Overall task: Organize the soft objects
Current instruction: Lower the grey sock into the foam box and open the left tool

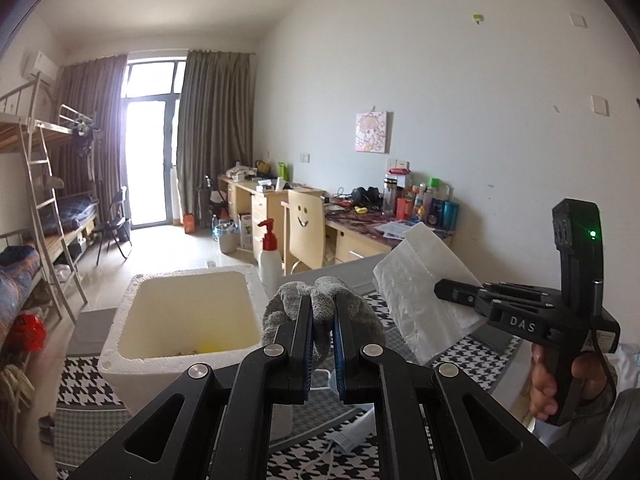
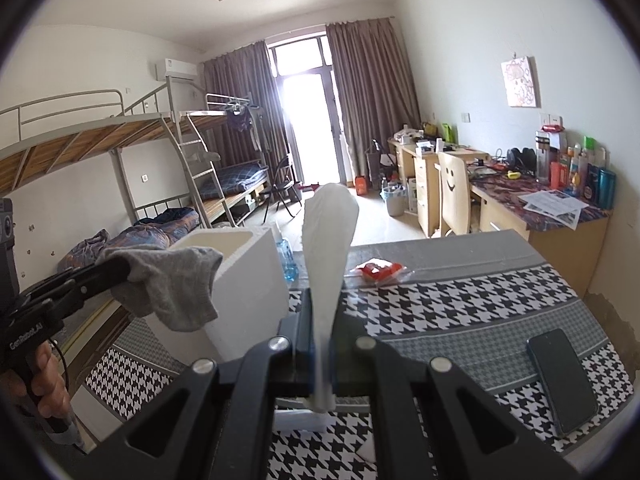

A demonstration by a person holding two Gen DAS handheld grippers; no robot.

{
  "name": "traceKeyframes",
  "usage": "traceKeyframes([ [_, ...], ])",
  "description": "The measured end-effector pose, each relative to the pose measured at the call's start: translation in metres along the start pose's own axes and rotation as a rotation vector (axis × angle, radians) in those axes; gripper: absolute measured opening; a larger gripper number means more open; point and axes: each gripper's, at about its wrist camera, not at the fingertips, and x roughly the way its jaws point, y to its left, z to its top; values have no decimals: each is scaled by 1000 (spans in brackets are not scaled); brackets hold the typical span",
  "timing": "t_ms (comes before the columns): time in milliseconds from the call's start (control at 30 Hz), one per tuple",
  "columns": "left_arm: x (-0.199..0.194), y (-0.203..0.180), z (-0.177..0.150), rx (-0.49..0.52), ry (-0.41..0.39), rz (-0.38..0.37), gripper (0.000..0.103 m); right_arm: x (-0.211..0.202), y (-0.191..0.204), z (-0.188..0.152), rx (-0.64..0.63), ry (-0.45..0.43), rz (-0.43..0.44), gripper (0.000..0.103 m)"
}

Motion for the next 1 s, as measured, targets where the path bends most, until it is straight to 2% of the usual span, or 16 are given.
traceKeyframes([
  [567,4,15,23,2,-41,67,9,13,11,18,-5,-15,54,8],
  [867,5,28,37,-3,-82,143,9,18,17,32,-18,-31,75,8],
  [1000,8,35,36,-17,-77,165,9,25,23,37,-26,-30,92,8],
])
